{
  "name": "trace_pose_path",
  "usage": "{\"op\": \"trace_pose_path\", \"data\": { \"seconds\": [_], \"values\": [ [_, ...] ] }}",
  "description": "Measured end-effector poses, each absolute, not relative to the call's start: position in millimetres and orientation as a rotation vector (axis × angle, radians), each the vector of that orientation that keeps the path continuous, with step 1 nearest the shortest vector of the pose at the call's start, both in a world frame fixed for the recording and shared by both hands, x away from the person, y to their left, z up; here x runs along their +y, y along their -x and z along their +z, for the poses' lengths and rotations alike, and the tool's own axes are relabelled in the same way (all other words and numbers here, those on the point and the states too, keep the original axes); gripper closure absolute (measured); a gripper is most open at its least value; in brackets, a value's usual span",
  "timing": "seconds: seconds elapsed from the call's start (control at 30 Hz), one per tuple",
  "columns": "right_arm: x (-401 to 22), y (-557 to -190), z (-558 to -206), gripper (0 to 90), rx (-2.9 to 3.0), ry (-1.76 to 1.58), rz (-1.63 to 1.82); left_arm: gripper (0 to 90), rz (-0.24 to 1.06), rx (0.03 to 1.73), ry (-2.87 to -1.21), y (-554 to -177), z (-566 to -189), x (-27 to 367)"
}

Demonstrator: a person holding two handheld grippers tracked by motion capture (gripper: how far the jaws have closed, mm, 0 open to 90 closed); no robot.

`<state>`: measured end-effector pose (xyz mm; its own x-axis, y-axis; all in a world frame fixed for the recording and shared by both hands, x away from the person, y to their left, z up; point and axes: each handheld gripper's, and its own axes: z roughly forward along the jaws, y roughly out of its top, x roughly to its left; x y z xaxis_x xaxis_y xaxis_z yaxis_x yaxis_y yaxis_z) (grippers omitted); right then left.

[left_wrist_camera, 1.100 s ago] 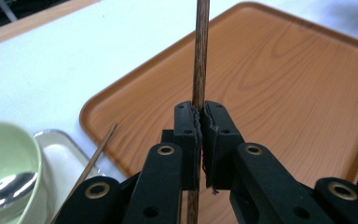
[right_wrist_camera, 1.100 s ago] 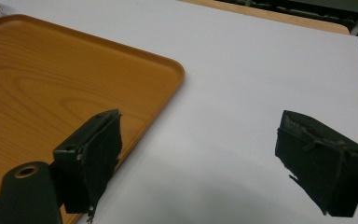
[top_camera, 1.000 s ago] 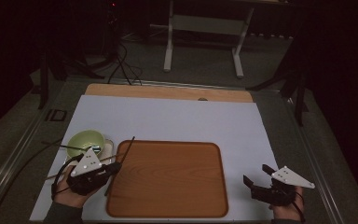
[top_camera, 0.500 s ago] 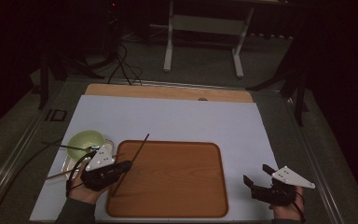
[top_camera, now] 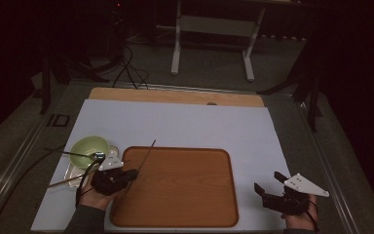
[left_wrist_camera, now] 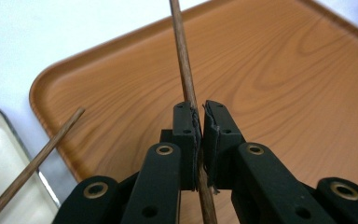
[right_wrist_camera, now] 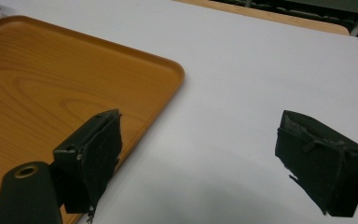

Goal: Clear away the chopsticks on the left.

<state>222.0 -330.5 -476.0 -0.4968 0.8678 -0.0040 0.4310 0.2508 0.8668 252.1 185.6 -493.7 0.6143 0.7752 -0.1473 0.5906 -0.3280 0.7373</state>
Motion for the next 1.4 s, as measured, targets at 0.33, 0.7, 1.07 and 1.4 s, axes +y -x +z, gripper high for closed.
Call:
{"op": "trace_pose_path", "data": {
  "seconds": [0.33,0.7,1.07,1.4],
  "values": [
    [-331,-222,-476,14.0,2.037,-1.173,1.175,83.6,0.302,1.215,-2.12,-261,-514,187],
    [-331,-222,-475,14.0,2.036,-1.172,1.178,81.8,0.354,1.257,-2.158,-258,-517,188],
    [-331,-222,-475,14.1,2.034,-1.172,1.178,77.4,0.404,1.297,-2.195,-248,-516,192],
    [-331,-222,-475,14.0,2.034,-1.172,1.176,78.0,0.397,1.295,-2.231,-241,-517,184]
  ]
}}
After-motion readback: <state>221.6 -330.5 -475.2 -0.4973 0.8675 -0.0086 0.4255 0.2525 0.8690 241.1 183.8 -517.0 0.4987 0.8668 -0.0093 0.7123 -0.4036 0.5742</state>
